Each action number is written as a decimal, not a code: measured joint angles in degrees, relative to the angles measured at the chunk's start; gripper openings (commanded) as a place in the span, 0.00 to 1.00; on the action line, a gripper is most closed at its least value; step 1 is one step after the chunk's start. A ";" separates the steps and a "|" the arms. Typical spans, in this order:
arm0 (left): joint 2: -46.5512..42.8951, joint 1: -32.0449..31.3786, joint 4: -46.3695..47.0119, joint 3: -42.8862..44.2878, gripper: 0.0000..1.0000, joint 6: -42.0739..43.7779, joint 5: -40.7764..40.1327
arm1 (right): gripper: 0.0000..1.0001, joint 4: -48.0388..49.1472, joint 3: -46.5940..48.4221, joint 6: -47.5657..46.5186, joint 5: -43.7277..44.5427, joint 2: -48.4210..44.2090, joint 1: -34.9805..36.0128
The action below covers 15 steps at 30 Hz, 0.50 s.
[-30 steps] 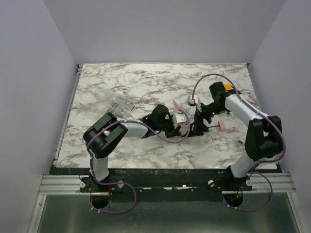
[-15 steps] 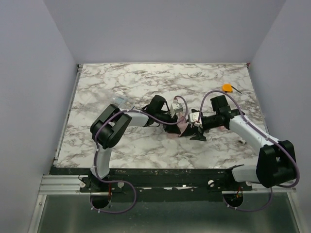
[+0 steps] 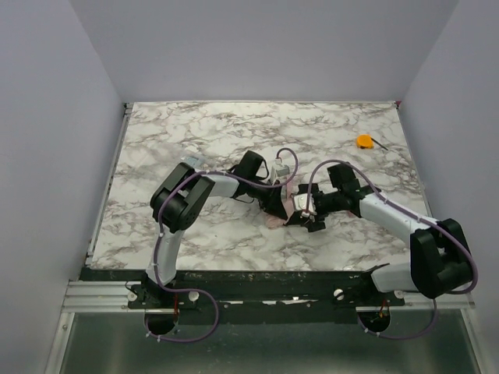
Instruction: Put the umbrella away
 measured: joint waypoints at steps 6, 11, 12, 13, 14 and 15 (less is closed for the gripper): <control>2.01 0.28 -3.74 2.56 0.04 -2.40 2.84 | 0.95 3.69 -1.90 0.68 2.38 1.18 3.15; 3.28 0.44 -6.40 4.39 0.04 -4.07 4.24 | 0.94 5.31 -3.13 2.23 4.09 1.38 4.13; 3.45 0.44 -6.78 4.61 0.04 -4.26 4.48 | 0.93 6.05 -3.48 2.82 4.81 1.38 4.13; 3.76 0.44 -7.34 4.94 0.04 -4.59 4.81 | 0.91 6.16 -3.54 2.95 4.96 1.33 4.13; 4.07 0.44 -8.17 5.46 0.04 -4.94 5.16 | 0.90 6.64 -3.80 3.43 5.33 1.31 4.24; 4.37 0.44 -8.70 5.86 0.04 -5.16 5.44 | 0.88 6.91 -4.04 3.87 5.79 1.31 4.35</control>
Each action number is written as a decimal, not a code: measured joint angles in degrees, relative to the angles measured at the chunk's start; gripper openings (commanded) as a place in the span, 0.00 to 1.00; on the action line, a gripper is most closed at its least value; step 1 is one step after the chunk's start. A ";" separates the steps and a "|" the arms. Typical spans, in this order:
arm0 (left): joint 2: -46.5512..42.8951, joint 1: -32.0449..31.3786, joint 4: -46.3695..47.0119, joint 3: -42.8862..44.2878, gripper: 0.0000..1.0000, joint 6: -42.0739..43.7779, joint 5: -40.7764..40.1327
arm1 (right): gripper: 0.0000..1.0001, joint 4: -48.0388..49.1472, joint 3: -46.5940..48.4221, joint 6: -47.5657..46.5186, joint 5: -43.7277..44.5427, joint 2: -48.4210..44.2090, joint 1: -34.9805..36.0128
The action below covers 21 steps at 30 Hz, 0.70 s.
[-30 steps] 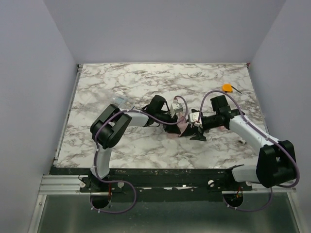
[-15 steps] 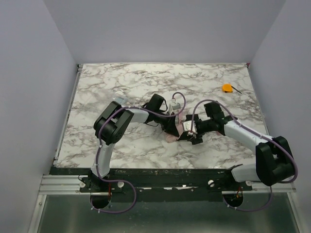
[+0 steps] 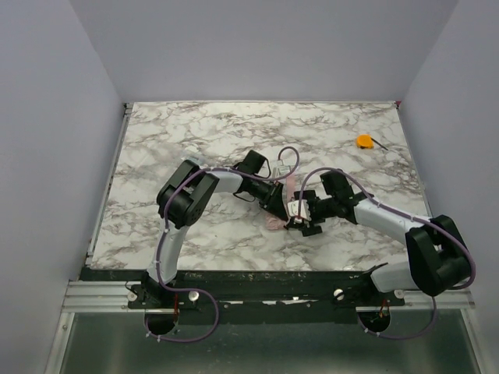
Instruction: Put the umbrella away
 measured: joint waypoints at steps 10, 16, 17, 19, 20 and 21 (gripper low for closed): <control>2.49 0.13 -5.55 3.78 0.31 -3.45 1.95 | 0.10 2.71 0.15 5.49 5.95 2.80 3.50; -4.44 1.18 4.02 -4.90 0.99 -10.27 -2.80 | 0.03 -4.37 7.43 6.88 5.60 6.32 4.17; -8.02 0.85 6.75 -7.65 0.98 -11.56 -4.55 | 0.03 -5.42 8.76 7.32 5.07 7.15 4.37; -14.84 -0.33 12.41 -13.86 0.99 -11.91 -13.81 | 0.03 -7.91 11.26 8.02 4.15 8.70 4.48; -16.74 -0.79 13.99 -16.06 0.98 -11.98 -16.70 | 0.03 -9.29 12.31 8.17 3.72 9.57 4.46; -19.67 -1.18 16.81 -19.96 0.98 -12.20 -21.09 | 0.03 -10.43 13.18 8.22 3.37 10.29 4.31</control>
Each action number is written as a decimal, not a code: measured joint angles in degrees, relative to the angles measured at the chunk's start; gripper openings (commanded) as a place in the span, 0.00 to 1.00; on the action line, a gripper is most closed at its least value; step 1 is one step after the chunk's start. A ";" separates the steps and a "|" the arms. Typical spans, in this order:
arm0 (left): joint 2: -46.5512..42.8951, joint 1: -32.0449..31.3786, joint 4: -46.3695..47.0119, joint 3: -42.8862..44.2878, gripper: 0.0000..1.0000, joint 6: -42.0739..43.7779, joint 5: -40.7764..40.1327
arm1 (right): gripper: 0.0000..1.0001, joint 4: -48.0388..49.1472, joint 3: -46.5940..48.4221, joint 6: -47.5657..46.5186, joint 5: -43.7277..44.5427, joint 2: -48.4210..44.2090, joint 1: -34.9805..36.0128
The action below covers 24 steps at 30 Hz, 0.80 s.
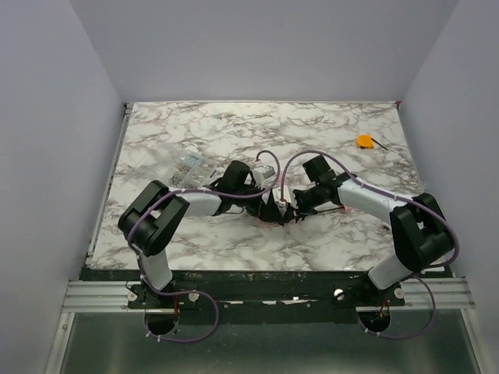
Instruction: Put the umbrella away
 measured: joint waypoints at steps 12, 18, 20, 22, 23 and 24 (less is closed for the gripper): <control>-22.03 0.90 30.53 -32.52 0.93 1.62 -21.46 | 0.02 -9.68 6.56 -1.20 -5.86 6.23 -4.07; -14.38 -0.92 55.12 -40.79 0.94 6.47 -17.75 | 0.02 -14.40 10.10 -2.05 -7.89 9.99 -5.27; -14.32 -8.07 60.98 -43.01 0.95 15.02 -19.74 | 0.02 -16.06 11.21 -2.40 -8.85 11.08 -5.86; -14.34 -13.35 63.52 -43.76 0.97 21.31 -21.57 | 0.03 -17.59 11.96 -2.82 -9.62 11.89 -6.38; -14.34 -15.63 63.91 -43.67 0.97 25.20 -23.10 | 0.03 -18.40 12.20 -3.04 -9.94 12.15 -6.64; -14.34 -17.40 63.63 -43.23 0.97 28.72 -24.98 | 0.02 -19.21 12.37 -3.08 -10.14 12.35 -6.78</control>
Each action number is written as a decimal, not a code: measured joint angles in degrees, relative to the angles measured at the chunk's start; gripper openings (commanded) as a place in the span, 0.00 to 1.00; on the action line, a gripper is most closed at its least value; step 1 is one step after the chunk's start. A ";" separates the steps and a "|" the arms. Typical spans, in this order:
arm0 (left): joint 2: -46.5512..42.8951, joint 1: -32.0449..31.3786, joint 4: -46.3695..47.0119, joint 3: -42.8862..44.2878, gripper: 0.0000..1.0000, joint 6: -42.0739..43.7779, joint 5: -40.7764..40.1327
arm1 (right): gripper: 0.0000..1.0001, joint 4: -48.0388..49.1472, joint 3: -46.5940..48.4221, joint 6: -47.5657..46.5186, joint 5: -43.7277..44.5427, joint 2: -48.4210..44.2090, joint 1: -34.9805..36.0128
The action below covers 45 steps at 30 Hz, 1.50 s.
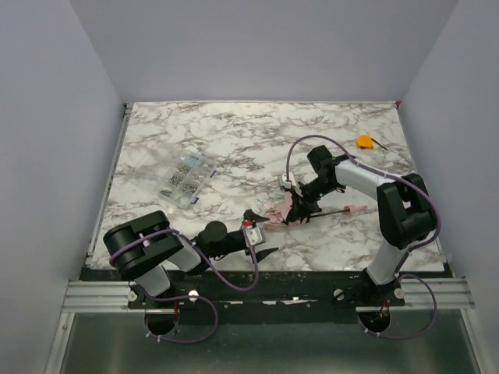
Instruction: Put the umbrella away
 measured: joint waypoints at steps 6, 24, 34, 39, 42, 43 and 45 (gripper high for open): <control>0.94 -5.25 -7.41 7.63 0.97 17.11 -9.57 | 0.03 -4.28 0.72 -0.31 -0.92 1.07 -0.63; 13.09 -5.49 -32.11 26.82 0.00 26.38 -5.55 | 0.64 -8.50 0.09 1.86 -1.53 1.11 -2.91; 20.04 -1.22 -48.57 44.48 0.00 16.17 3.28 | 0.79 -5.81 1.09 4.57 0.42 -10.32 -15.39; 23.34 2.75 -54.69 50.71 0.00 8.87 11.39 | 0.83 -5.11 2.99 -0.33 -1.31 -17.20 -20.55; 25.03 4.37 -58.07 53.64 0.00 6.19 15.10 | 0.97 -6.58 -0.44 -10.12 -3.76 -21.11 -20.87; 25.46 4.72 -59.04 54.42 0.00 5.55 16.06 | 0.97 -6.97 -3.21 -13.86 -4.57 -22.84 -20.85; 26.40 5.29 -60.87 56.13 0.00 4.35 17.90 | 0.98 -6.27 -10.08 -18.84 -5.60 -26.18 -20.83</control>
